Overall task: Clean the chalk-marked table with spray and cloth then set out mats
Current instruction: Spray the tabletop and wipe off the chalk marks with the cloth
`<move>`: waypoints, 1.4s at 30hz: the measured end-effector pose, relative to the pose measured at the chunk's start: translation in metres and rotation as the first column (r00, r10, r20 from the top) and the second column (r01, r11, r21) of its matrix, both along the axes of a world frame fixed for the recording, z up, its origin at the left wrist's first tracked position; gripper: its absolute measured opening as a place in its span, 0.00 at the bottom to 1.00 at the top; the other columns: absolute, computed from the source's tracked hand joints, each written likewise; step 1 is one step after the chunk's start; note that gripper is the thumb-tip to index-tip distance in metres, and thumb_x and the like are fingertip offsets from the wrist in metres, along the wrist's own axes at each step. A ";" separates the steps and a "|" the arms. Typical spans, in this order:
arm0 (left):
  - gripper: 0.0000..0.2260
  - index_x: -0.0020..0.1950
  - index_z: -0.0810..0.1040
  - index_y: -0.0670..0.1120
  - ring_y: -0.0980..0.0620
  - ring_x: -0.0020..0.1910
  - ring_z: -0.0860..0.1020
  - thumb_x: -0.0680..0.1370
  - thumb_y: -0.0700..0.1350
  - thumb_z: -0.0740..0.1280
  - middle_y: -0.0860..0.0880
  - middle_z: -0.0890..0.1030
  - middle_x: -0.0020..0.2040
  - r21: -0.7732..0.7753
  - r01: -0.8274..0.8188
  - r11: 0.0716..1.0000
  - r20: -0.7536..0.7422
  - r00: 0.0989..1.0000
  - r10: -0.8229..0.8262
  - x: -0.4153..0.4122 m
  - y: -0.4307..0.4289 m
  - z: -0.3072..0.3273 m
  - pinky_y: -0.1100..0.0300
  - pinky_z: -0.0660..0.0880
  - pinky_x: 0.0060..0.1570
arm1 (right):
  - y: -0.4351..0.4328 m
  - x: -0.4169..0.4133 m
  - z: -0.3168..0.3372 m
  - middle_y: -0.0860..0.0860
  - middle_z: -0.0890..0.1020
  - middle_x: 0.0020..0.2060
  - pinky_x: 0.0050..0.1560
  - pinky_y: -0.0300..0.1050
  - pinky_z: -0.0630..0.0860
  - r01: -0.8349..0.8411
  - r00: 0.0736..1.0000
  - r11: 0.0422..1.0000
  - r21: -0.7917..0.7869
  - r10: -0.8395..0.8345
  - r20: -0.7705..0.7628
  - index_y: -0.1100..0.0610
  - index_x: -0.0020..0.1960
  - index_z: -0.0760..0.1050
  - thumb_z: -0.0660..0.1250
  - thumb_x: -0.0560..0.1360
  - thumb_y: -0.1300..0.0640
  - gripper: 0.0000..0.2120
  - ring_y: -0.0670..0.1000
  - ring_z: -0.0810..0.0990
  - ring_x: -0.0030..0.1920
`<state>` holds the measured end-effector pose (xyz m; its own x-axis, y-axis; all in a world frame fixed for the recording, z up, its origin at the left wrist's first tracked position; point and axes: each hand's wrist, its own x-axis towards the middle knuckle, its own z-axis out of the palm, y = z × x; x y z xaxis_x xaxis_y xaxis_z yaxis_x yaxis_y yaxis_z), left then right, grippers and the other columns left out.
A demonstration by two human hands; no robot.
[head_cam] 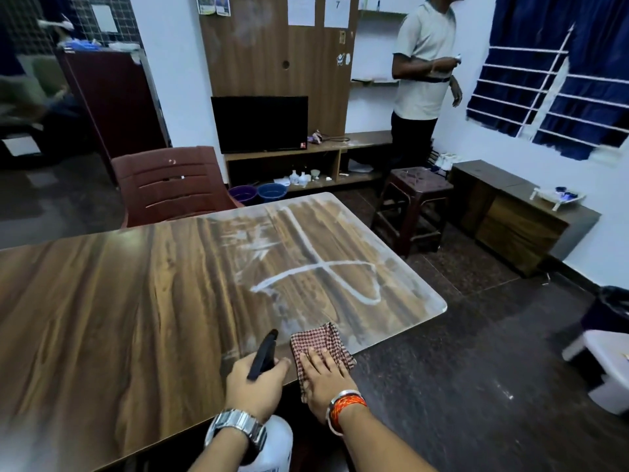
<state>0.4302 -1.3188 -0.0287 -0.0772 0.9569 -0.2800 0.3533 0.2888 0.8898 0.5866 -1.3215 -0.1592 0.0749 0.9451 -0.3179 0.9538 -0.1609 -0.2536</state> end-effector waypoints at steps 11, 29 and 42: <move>0.11 0.30 0.79 0.44 0.50 0.31 0.78 0.66 0.47 0.78 0.52 0.80 0.27 -0.069 -0.069 0.995 -0.037 0.997 0.067 0.070 0.031 -0.009 0.61 0.69 0.32 | 0.027 0.077 -0.001 0.47 0.43 0.78 0.74 0.53 0.40 -0.033 0.999 0.999 0.008 0.033 0.010 0.49 0.78 0.42 0.45 0.82 0.46 0.27 0.50 0.40 0.77; 0.12 0.29 0.77 0.44 0.44 0.31 0.76 0.67 0.45 0.77 0.48 0.77 0.26 -0.085 -0.450 0.889 -0.149 0.888 0.435 0.167 0.025 -0.029 0.56 0.72 0.36 | 0.057 0.189 -0.007 0.54 0.73 0.68 0.63 0.64 0.67 0.093 0.996 0.967 0.236 -0.086 -0.040 0.57 0.68 0.73 0.51 0.69 0.47 0.31 0.61 0.71 0.67; 0.12 0.35 0.79 0.38 0.47 0.27 0.74 0.68 0.45 0.77 0.48 0.76 0.24 -0.098 -0.467 0.879 -0.120 0.882 0.456 0.137 0.011 -0.043 0.58 0.72 0.33 | 0.063 0.247 -0.021 0.46 0.66 0.73 0.72 0.55 0.53 0.034 0.999 0.958 0.284 -0.040 0.016 0.49 0.75 0.62 0.54 0.74 0.48 0.29 0.51 0.64 0.73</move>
